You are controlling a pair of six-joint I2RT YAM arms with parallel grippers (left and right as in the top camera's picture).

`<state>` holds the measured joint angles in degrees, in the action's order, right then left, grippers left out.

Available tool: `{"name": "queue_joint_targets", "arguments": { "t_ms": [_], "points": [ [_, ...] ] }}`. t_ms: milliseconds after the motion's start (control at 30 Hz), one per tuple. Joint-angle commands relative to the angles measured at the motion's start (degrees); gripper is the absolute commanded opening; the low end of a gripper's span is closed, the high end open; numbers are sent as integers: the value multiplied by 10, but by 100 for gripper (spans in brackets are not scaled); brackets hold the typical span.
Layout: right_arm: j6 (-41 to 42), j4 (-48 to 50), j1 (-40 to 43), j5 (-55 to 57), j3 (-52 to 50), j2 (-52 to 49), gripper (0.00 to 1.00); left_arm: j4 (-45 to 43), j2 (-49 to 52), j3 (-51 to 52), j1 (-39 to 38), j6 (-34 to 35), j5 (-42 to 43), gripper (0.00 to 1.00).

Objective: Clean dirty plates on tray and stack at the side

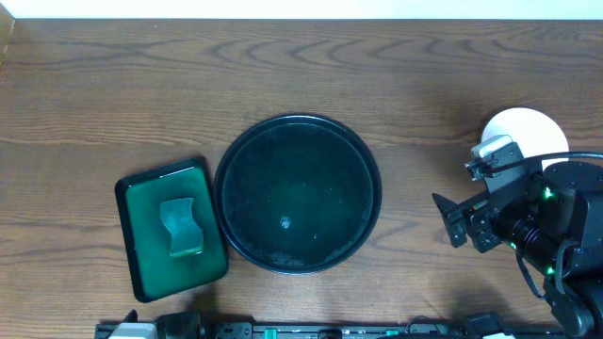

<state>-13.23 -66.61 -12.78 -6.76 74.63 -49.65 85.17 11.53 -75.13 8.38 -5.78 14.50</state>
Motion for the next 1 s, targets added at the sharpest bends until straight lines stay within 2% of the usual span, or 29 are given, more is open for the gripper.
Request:
{"name": "queue_joint_targets", "arguments": {
  "t_ms": [0,400,533,700,967],
  "points": [
    [-5,-1,-4,3,7,0,99,1,2,2,-1,9,1,84],
    [-5,2,-4,3,7,-1,99,1,2,2,-1,9,1,84],
    [-5,30,-3,-3,-5,7,99,1,2,2,-1,9,1,84],
    [-5,143,1,-17,-96,108,99,1,2,2,-1,9,1,84],
    [15,331,28,-17,-308,311,99,1,2,2,-1,9,1,84]
  ]
}}
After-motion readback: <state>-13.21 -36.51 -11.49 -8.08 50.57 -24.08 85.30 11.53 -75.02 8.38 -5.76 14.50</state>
